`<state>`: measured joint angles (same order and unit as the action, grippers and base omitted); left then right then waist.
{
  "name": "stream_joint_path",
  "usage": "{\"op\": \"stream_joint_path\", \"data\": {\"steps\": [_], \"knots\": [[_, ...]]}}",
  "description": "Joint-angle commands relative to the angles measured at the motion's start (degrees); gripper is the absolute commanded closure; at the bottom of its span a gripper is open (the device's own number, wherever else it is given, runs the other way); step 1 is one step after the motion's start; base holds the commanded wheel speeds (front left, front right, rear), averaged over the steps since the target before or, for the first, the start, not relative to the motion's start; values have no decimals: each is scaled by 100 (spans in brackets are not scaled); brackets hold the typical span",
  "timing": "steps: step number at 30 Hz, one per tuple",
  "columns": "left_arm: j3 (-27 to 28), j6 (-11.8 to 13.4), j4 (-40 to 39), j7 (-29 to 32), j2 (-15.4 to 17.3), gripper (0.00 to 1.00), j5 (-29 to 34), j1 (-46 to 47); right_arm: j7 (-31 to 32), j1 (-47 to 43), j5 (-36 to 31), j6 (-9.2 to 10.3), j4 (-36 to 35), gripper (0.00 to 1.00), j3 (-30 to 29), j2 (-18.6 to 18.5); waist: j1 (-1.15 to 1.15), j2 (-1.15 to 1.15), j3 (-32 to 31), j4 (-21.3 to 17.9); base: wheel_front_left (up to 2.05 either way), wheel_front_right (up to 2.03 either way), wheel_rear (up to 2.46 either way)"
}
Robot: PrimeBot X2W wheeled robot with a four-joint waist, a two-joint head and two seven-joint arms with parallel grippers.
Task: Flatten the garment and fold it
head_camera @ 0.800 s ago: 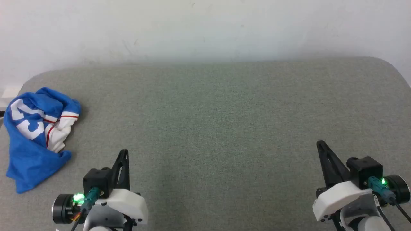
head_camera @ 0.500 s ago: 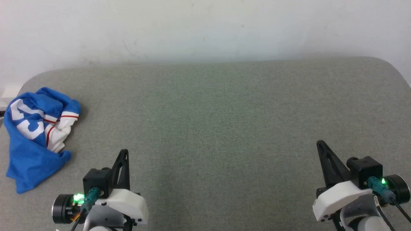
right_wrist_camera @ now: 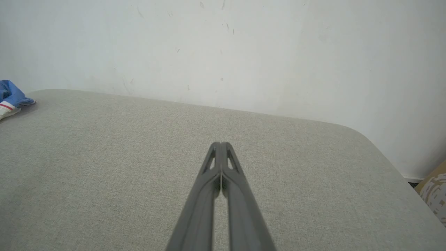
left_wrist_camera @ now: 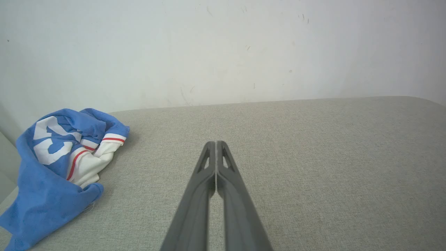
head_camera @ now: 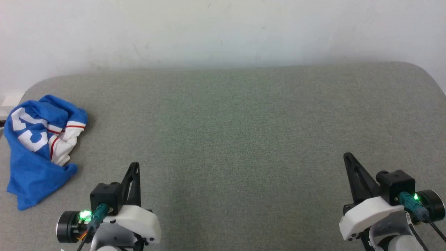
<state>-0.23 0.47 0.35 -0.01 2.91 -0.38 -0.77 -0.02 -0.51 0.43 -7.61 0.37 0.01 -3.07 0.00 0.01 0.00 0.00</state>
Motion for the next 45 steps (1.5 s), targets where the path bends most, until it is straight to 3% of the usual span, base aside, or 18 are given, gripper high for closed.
{"op": "stream_joint_path", "data": {"steps": [1,12,13,14,15,45], "knots": [[23,-47,-35,1,-3,100,38,77,2,51,-43,12,-37,100,-1,19,0,-1,0,0,0,0,0],[23,-47,-35,1,-3,100,38,77,2,51,-43,12,-37,100,-1,19,0,-1,0,0,0,0,0],[0,1,0,-1,0,0,0,0,-1,0,1,0,0,0,0,0,0,-1,0,0,0,0,0],[-3,4,3,-3,1,100,-2,-1,-2,-1,4,0,5,100,0,-2,0,-1,0,0,0,0,0],[-5,4,6,-3,1,0,-2,-3,-3,-2,5,0,9,0,0,-3,0,-1,0,0,0,0,0],[-83,89,94,-339,0,0,-104,-62,-338,-76,55,3,33,0,-144,1,0,-1,-27,97,0,0,0]]}}
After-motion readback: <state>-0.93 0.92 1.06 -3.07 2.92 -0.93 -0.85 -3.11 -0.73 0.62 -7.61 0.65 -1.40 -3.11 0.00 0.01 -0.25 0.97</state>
